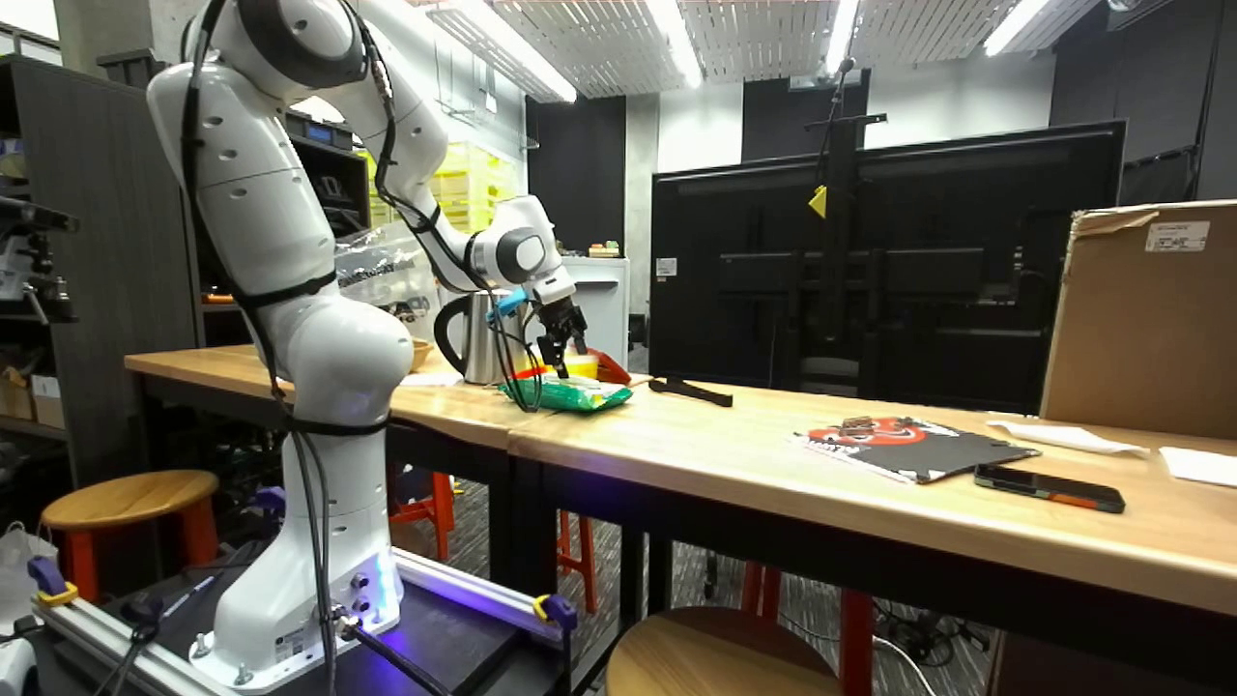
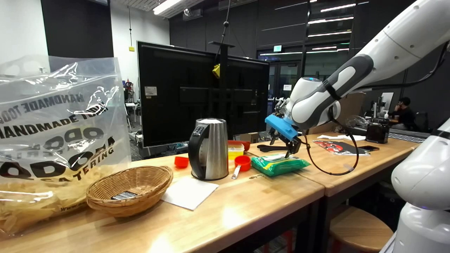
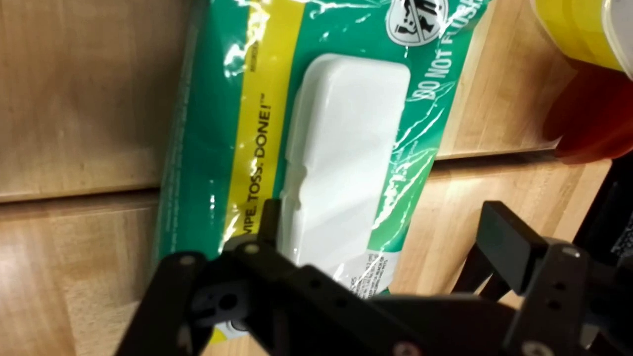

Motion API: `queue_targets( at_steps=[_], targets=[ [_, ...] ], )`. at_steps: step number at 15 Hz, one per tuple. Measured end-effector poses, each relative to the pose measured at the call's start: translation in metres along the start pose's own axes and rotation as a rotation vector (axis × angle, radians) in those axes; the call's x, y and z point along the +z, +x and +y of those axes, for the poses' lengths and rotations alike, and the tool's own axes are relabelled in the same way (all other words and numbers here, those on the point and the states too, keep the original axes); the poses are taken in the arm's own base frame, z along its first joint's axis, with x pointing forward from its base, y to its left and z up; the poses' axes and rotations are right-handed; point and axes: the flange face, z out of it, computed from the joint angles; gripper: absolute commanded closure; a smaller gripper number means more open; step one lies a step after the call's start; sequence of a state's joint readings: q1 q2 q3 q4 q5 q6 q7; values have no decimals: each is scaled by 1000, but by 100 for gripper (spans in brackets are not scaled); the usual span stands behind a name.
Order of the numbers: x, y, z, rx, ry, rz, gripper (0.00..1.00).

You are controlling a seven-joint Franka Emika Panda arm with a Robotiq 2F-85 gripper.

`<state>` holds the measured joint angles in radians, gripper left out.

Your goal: Open the disinfecting wipes pack

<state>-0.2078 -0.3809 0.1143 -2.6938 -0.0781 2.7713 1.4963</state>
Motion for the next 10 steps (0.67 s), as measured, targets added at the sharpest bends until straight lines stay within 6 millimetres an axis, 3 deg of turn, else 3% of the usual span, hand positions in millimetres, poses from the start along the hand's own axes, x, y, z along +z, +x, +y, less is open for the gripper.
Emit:
queue_targets(
  at_steps=[10],
  targets=[
    [10,8,-8,6,13,-6,0]
  ],
)
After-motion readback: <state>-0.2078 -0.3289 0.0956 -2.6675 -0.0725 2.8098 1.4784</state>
